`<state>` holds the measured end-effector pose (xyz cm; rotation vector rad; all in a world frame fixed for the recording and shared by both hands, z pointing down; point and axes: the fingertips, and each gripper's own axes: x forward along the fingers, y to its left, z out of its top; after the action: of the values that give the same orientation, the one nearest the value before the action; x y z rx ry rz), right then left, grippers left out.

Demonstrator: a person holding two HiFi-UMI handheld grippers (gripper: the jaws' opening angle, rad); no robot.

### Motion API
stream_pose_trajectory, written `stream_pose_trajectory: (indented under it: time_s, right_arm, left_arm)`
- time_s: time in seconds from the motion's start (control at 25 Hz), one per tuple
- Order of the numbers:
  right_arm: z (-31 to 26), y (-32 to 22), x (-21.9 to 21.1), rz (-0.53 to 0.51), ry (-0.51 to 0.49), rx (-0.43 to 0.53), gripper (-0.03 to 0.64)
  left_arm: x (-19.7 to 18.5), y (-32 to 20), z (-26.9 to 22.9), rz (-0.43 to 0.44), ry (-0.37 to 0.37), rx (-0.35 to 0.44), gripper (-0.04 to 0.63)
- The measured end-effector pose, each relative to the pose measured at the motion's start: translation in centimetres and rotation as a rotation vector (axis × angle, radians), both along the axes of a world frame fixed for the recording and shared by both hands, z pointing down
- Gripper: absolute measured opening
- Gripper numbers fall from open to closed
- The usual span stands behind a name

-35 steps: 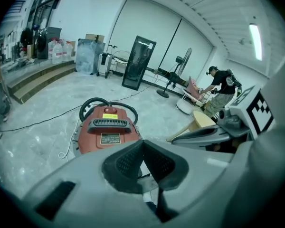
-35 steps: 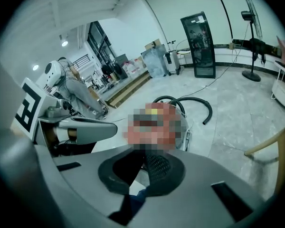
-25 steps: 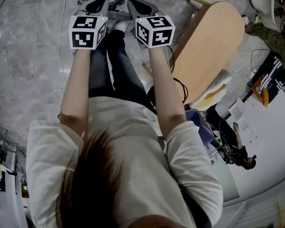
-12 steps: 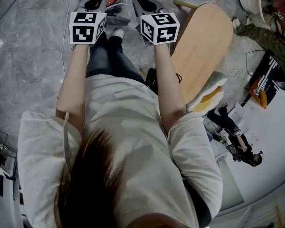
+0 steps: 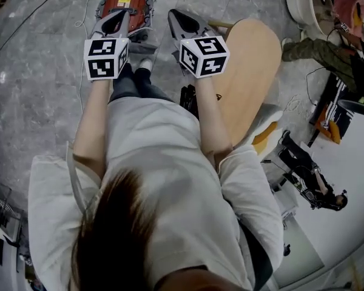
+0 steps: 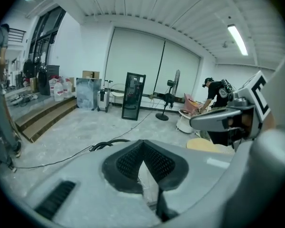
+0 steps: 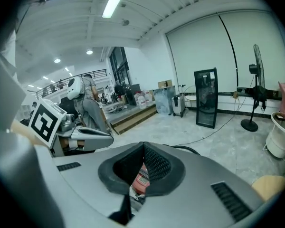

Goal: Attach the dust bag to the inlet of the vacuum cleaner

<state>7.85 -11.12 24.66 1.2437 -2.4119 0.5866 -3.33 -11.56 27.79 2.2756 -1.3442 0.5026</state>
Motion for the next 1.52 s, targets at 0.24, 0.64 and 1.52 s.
stream_pose_trajectory:
  time_s: [0.24, 0.64, 1.52]
  right_arm:
    - [-6.4, 1.4, 1.8, 0.013, -0.034, 0.097, 0.002]
    - [-11.9, 6.0, 3.5, 0.039, -0.104, 0.174, 0.002]
    - [-14.5, 12.3, 8.2, 0.128, -0.078, 0.246, 0.002]
  left_arm:
    - [1.5, 0.4, -6.9, -0.017, 0.026, 0.1, 0.017]
    - [2.2, 3.7, -13.4, -0.015, 0.001, 0.259, 0.017]
    - [3.4, 10.9, -18.0, 0.06, 0.0, 0.418, 0.017]
